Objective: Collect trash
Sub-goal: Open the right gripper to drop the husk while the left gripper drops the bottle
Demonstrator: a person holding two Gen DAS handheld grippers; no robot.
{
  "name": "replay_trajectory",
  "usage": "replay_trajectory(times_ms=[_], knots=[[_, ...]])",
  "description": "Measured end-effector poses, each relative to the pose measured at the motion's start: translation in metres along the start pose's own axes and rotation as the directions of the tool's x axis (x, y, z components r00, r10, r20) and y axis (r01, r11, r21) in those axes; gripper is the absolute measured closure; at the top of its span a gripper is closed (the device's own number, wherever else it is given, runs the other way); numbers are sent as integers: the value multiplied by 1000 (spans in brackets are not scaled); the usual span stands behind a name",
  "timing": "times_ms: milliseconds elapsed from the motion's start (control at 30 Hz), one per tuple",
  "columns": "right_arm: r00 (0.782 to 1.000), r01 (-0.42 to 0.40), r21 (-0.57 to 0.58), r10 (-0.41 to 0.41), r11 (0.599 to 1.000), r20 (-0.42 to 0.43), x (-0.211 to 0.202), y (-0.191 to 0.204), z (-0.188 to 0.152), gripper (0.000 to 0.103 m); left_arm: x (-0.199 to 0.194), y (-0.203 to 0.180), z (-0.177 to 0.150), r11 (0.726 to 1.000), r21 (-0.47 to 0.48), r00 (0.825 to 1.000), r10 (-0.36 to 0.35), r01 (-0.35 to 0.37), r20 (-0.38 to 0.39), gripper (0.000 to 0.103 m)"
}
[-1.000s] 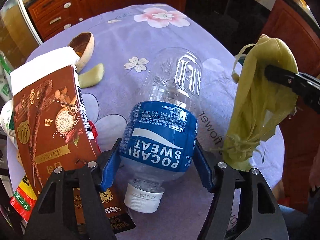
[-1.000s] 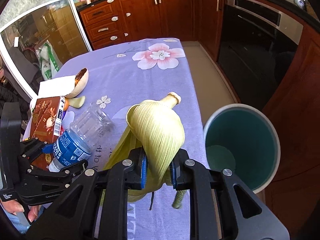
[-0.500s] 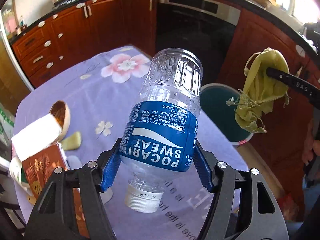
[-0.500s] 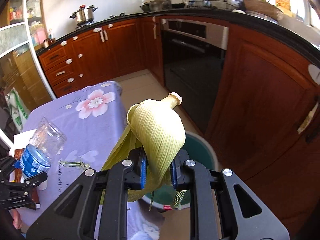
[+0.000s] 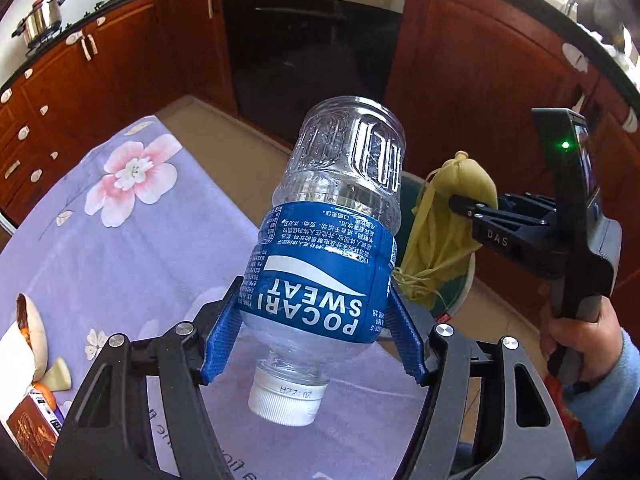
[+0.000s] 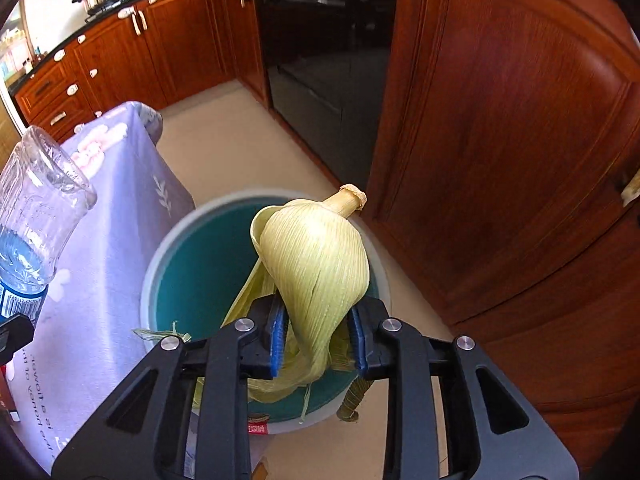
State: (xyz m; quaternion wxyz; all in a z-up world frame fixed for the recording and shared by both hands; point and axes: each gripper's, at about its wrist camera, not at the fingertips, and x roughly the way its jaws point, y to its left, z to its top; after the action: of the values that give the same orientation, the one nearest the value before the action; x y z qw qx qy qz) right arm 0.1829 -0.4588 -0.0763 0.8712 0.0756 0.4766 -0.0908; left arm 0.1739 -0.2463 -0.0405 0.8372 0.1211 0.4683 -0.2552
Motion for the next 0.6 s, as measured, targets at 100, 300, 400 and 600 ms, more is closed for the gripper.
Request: replay_trajectory(times_ms=[100,300,400,600], knots=[[999,-21,3,21,1000,-35,10,-5,-2,58,17,-4,6,1000,4,1000,-15,15,-18,35],[999,-49,30,50,998,-20,5,-15,0,35,39,-12,14,999,15,998,-37,37,-45,35],[999,-47,53,47,997,2,-2,-20,1,25,49,-18,16,999,30,997,-41,42,-61,35],[997,-76,112,73,991,34,-10,-28,7,11,78,-37,19,996,66,991,-57,65,-118,35]])
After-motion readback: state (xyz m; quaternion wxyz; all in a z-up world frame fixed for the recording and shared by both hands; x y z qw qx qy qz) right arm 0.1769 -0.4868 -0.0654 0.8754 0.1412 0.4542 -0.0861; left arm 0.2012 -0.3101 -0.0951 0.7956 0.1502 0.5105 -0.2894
